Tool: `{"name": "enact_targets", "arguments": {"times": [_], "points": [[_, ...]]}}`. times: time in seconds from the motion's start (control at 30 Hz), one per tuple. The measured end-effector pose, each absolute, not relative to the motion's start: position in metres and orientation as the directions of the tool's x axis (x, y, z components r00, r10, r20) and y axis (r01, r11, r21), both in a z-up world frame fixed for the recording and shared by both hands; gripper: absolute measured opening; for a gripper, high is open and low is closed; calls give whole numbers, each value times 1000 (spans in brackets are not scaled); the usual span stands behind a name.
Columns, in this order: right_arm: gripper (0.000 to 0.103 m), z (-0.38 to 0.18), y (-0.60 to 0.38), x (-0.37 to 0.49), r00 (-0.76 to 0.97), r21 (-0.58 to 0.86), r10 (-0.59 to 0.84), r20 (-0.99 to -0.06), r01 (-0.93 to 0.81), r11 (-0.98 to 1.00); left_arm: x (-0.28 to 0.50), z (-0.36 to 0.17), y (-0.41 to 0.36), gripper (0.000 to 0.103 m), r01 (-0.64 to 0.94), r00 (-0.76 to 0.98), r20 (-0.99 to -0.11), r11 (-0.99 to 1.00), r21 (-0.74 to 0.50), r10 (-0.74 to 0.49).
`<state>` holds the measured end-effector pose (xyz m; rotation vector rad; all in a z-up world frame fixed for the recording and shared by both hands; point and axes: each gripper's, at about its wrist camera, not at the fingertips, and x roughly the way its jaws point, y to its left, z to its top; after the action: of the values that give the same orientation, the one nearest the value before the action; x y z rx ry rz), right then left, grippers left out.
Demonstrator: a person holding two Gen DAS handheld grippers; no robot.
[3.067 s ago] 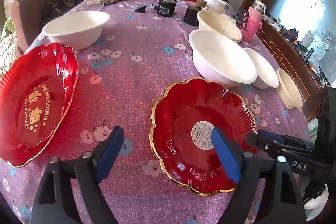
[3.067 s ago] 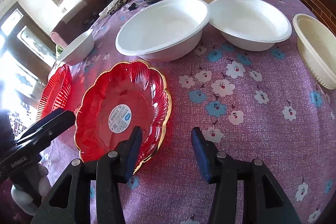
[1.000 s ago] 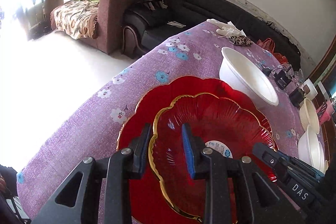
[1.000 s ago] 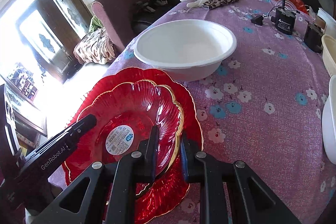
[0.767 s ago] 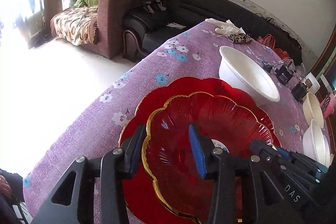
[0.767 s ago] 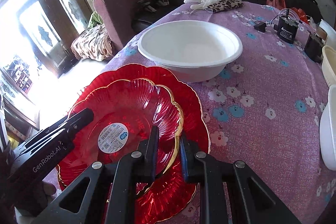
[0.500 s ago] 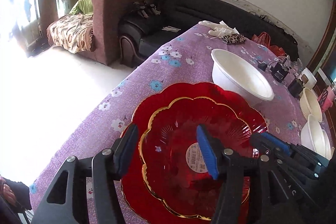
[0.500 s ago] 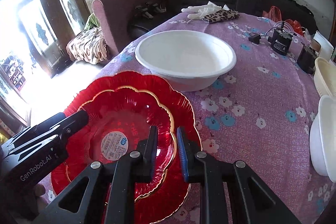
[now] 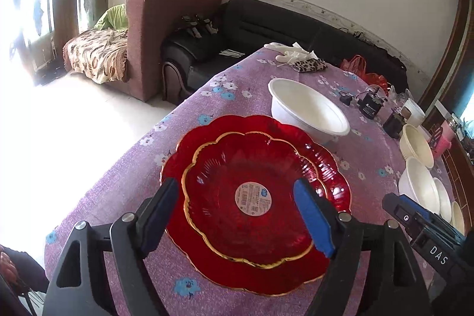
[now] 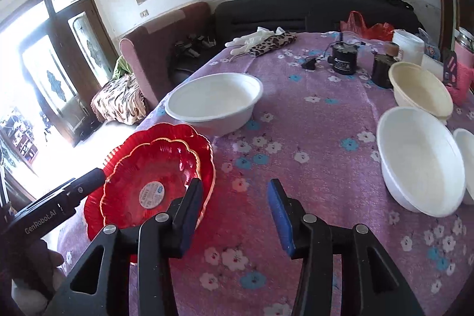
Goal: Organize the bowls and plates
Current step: 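Withdraw both tools from the stacked red plates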
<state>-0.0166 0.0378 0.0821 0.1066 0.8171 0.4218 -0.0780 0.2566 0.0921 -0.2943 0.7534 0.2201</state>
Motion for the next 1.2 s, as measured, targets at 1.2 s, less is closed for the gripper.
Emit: {"name": "enact_targets", "arguments": {"times": [1.2], "points": [[58, 28, -189, -93, 687, 373, 223, -691, 75, 925, -109, 94, 50, 80, 91, 717, -697, 993, 75, -13]]}}
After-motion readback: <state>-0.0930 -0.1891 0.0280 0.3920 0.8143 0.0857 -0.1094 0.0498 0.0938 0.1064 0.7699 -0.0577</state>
